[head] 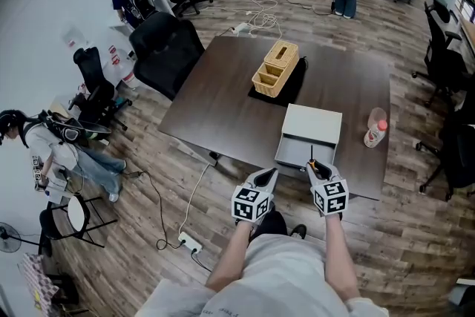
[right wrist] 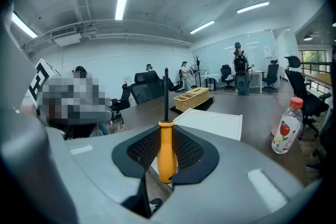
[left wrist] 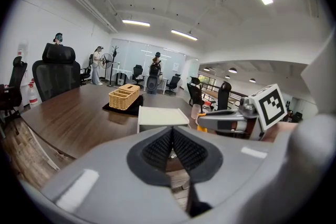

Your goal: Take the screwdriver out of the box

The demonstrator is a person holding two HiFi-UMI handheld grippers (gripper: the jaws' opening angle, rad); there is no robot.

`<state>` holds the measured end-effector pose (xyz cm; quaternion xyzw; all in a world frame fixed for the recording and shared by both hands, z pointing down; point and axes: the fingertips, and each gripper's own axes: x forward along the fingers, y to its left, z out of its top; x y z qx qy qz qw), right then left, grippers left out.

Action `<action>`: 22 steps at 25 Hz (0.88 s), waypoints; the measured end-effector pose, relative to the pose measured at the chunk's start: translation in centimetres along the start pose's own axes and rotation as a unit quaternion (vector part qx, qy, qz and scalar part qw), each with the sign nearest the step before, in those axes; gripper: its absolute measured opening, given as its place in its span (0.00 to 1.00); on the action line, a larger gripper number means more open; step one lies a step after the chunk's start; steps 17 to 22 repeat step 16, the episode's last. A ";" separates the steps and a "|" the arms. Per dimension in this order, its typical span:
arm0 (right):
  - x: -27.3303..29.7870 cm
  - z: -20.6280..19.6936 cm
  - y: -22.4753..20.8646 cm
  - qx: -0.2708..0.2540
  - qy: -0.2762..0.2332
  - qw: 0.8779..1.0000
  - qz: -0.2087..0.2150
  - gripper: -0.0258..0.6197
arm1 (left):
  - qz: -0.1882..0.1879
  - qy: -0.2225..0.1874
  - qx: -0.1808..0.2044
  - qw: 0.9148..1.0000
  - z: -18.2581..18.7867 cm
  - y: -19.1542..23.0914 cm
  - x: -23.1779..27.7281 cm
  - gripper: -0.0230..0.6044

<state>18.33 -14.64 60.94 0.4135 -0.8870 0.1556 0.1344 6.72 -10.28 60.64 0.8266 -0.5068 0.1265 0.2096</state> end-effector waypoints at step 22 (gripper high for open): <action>0.2 0.0 0.6 -0.005 -0.002 1.000 0.001 0.15 | -0.007 -0.002 0.008 1.000 0.0 -0.1 -0.3 0.12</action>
